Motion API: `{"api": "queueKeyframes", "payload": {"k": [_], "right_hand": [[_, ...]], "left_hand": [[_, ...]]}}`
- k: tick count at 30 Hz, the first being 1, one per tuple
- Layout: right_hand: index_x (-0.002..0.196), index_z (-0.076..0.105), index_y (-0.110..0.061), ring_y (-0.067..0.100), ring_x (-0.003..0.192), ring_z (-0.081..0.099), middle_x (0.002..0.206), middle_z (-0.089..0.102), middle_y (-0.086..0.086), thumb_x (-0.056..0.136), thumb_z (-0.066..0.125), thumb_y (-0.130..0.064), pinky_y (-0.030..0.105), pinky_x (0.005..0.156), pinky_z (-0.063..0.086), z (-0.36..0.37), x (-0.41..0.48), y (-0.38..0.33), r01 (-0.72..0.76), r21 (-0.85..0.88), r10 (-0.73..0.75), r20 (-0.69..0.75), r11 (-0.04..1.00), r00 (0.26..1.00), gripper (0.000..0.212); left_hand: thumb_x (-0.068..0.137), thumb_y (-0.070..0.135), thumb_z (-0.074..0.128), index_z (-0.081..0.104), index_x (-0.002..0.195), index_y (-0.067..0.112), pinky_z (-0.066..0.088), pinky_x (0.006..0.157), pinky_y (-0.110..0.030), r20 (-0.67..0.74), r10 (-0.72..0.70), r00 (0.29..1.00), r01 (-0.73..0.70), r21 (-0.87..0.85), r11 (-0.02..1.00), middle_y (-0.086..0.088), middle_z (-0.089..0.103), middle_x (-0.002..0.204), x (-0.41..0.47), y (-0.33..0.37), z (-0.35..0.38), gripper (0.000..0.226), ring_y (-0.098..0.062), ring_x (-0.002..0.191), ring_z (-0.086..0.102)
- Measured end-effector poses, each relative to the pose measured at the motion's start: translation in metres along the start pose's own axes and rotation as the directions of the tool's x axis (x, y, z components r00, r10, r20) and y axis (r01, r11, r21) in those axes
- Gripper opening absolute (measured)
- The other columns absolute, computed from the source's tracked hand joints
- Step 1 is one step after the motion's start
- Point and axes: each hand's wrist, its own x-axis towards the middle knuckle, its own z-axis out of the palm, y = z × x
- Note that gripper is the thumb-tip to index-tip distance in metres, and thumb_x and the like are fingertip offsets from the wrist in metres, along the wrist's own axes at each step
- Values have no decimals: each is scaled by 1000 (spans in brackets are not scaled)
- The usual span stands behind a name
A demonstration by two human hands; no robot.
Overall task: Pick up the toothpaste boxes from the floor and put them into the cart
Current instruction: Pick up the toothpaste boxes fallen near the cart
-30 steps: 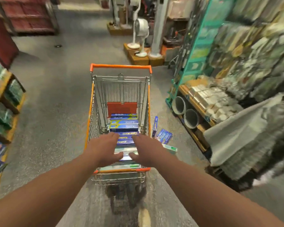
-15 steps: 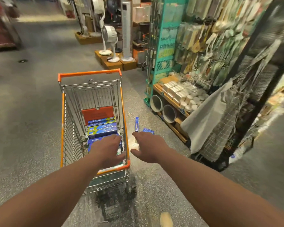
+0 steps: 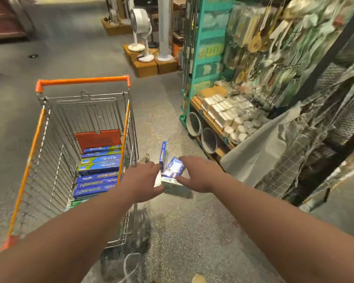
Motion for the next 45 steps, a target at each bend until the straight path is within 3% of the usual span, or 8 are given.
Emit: {"api": "queueKeyframes", "payload": {"k": [3, 8, 12, 17, 22, 29, 35, 45], "right_hand": [[154, 32, -25, 26, 131, 52, 149, 51, 1, 92, 49, -69, 50, 101, 49, -12, 32, 37, 22, -19, -22, 45, 1000, 999, 78], [151, 36, -24, 26, 126, 55, 143, 54, 2, 91, 45, -73, 49, 96, 51, -23, 103, 80, 65, -35, -61, 111, 997, 992, 78], [150, 37, -21, 28, 124, 56, 142, 56, 4, 76, 25, -84, 50, 96, 52, -19, 180, 109, 78, -71, -68, 141, 994, 988, 98], [146, 40, -18, 29, 125, 55, 140, 57, 6, 95, 48, -61, 48, 98, 50, 7, 284, 144, 88, -109, -69, 164, 990, 984, 67], [148, 37, -17, 33, 128, 53, 142, 55, 9, 94, 53, -52, 46, 99, 47, 50, 368, 170, 91, -75, -75, 198, 993, 977, 65], [156, 28, -16, 32, 134, 49, 147, 49, 10, 95, 50, -52, 47, 105, 44, 155, 465, 214, 147, -70, -113, 358, 987, 927, 74], [143, 40, -17, 32, 128, 54, 139, 55, 9, 91, 53, -51, 45, 100, 48, 283, 521, 252, 255, -63, -203, 436, 965, 877, 64], [147, 37, -18, 31, 131, 52, 144, 53, 7, 94, 55, -47, 45, 98, 47, 481, 638, 300, 373, -73, -314, 405, 925, 859, 63]], "left_hand": [[83, 74, 33, 38, 145, 23, 47, 96, -45, 15, -5, 1000, 6, -56, 998, -1, 47, 147, 42, 21, -5, 80, -24, 135, 47], [91, 67, 43, 41, 134, 24, 49, 83, -44, 31, -18, 999, 21, -84, 996, 1, 54, 127, 120, 17, -1, 61, -23, 113, 56], [84, 70, 35, 45, 132, 26, 52, 91, -47, 44, -3, 999, 8, -117, 993, 2, 58, 122, 202, -13, 14, 67, -22, 112, 58], [82, 65, 42, 50, 119, 25, 52, 91, -47, 41, 13, 999, -6, -157, 988, 4, 58, 109, 310, -52, 39, 55, -21, 101, 61], [87, 58, 47, 49, 122, 21, 50, 83, -42, 32, 62, 998, -55, -202, 978, 0, 57, 117, 390, -75, 76, 51, -25, 108, 60], [88, 63, 49, 46, 133, 18, 49, 91, -44, 121, 14, 993, 16, -239, 971, -4, 54, 129, 461, -95, 186, 64, -28, 121, 56], [84, 67, 48, 45, 128, 20, 48, 92, -45, 196, -96, 976, 142, -237, 961, -3, 55, 127, 500, -103, 321, 64, -28, 118, 56], [80, 65, 62, 43, 135, 19, 42, 98, -46, 253, -65, 965, 109, -164, 980, -4, 51, 134, 589, -116, 526, 74, -28, 126, 51]]}}
